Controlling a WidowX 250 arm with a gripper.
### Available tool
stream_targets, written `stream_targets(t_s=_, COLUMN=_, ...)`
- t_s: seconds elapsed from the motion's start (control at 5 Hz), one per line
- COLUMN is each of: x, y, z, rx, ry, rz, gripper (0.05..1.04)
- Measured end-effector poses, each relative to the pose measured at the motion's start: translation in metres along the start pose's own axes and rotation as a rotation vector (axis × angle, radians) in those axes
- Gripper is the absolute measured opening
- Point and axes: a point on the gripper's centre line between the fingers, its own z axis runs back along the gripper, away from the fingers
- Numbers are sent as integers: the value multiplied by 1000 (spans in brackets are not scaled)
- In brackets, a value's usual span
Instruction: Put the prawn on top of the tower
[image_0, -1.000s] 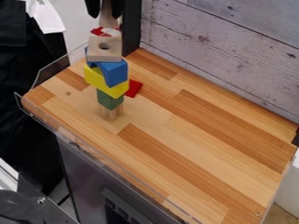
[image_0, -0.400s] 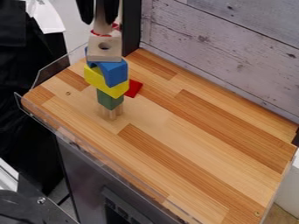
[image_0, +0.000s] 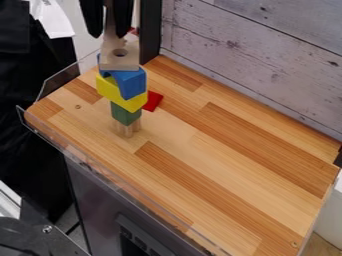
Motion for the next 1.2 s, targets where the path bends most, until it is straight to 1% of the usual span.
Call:
stream_targets(t_s=0.4, x=0, y=1, z=-4, rx=8, ry=-1, rz=-11, gripper=332)
stream_targets(t_s=0.6, x=-1, y=2, z=-7, rx=11, ry=9, rz=-5, gripper=392)
stream_targets(t_s=0.8, x=-1, y=3, z=-7, rx=18, ry=12, rz=0, gripper=704)
stream_targets(t_s=1.0, x=-2, y=2, z=-7, rx=25, ry=11, rz=-6, gripper=975)
stream_targets(t_s=1.2, x=-3, y=1, z=-6, rx=27, ry=15, rz=-11, gripper=1000)
